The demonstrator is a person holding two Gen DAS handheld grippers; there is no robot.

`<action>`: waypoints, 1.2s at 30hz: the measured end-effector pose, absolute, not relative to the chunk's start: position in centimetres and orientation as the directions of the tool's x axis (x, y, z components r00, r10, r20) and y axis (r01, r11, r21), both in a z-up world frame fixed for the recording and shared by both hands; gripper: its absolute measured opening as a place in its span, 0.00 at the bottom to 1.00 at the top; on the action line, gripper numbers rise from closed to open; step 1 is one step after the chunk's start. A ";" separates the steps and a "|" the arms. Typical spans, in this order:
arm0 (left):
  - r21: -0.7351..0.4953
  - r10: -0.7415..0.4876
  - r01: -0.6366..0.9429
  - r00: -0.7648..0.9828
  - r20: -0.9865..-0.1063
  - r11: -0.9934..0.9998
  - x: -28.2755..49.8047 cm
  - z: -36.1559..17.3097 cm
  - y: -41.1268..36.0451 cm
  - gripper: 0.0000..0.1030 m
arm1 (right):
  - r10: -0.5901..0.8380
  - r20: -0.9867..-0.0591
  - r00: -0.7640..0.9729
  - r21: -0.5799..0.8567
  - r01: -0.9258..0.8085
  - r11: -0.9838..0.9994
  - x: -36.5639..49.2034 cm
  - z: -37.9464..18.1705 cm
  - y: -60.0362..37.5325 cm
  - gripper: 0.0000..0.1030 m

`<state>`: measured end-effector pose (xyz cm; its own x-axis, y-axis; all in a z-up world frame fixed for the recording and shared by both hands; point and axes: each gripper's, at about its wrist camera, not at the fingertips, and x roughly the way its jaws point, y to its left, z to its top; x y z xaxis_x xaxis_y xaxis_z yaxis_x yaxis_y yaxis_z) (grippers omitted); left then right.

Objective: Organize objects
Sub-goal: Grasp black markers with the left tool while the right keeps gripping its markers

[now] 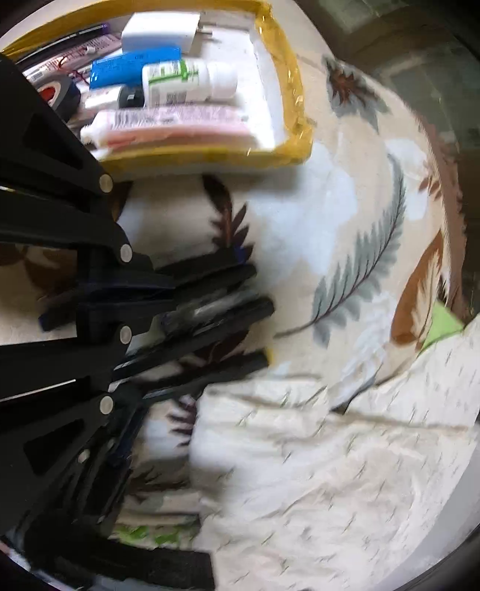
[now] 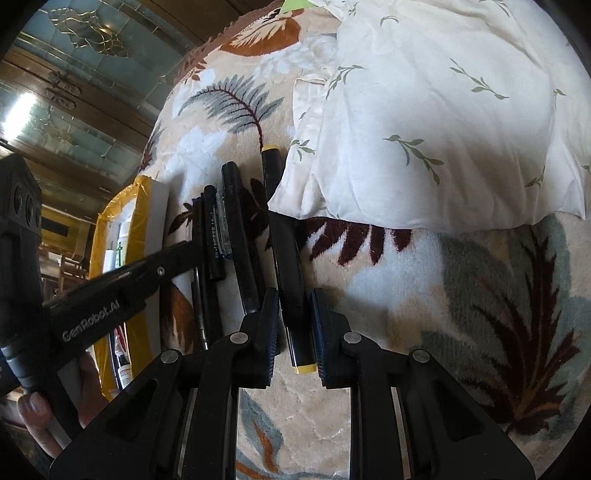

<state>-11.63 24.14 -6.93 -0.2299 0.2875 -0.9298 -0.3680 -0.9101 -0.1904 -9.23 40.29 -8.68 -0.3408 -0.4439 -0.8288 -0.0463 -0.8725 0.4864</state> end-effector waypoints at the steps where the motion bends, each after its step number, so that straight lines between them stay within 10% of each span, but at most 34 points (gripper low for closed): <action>1: -0.180 0.282 -0.382 -0.231 -0.931 -0.907 -11.2 -7.0 24.2 0.03 | -0.441 -0.831 -0.339 0.482 -0.043 -0.875 -9.3 -8.7 40.2 0.17; 12: -0.244 0.325 -0.359 -0.187 -0.927 -0.901 -10.3 -6.8 23.1 0.04 | -0.453 -0.827 -0.333 0.489 -0.027 -0.872 -10.1 -8.0 39.7 0.34; 36: -0.314 0.395 -0.329 -0.214 -0.894 -0.890 -6.8 -6.9 22.9 0.13 | -0.457 -0.825 -0.332 0.491 -0.020 -0.871 -9.7 -8.1 39.6 0.34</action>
<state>-6.83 22.85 -6.95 -0.2141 0.3946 -0.8935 -0.3289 -0.8905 -0.3145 -9.72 39.63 -8.10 -0.3318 -0.4574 -0.8251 -0.0202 -0.8710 0.4909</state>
